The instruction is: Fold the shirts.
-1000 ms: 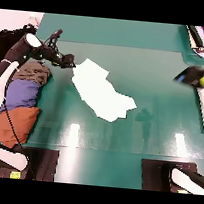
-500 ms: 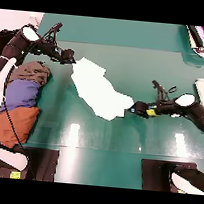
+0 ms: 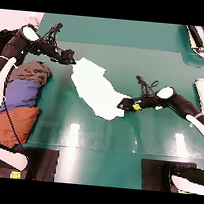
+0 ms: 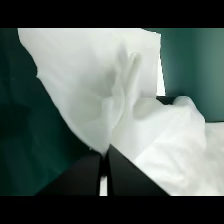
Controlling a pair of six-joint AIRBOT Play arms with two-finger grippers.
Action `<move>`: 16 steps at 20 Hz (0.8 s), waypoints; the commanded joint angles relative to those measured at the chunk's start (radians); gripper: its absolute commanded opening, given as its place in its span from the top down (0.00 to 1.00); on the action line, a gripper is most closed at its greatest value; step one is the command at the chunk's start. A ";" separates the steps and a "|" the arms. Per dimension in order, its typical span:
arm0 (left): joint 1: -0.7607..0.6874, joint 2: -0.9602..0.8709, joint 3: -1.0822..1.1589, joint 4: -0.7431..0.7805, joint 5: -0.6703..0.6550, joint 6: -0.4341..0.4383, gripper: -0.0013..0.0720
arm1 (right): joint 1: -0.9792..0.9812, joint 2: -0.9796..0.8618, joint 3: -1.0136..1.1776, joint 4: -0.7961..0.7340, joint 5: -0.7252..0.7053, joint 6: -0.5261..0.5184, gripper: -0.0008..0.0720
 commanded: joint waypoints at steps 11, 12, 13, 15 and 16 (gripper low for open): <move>0.001 0.402 0.333 0.194 -0.035 -0.003 0.94 | -0.241 0.327 0.500 -0.304 0.200 0.082 0.97; 0.001 0.452 0.375 0.194 -0.035 -0.003 0.94 | -0.268 0.366 0.558 -0.304 0.209 0.082 0.97; 0.001 0.504 0.416 0.194 -0.034 -0.002 0.94 | -0.293 0.404 0.613 -0.304 0.214 0.082 0.97; 0.001 0.603 0.459 0.192 -0.020 0.000 0.94 | -0.335 0.469 0.704 -0.304 0.220 0.081 0.97; 0.001 0.655 0.459 0.192 -0.003 0.000 0.94 | -0.352 0.494 0.742 -0.304 0.223 0.081 0.97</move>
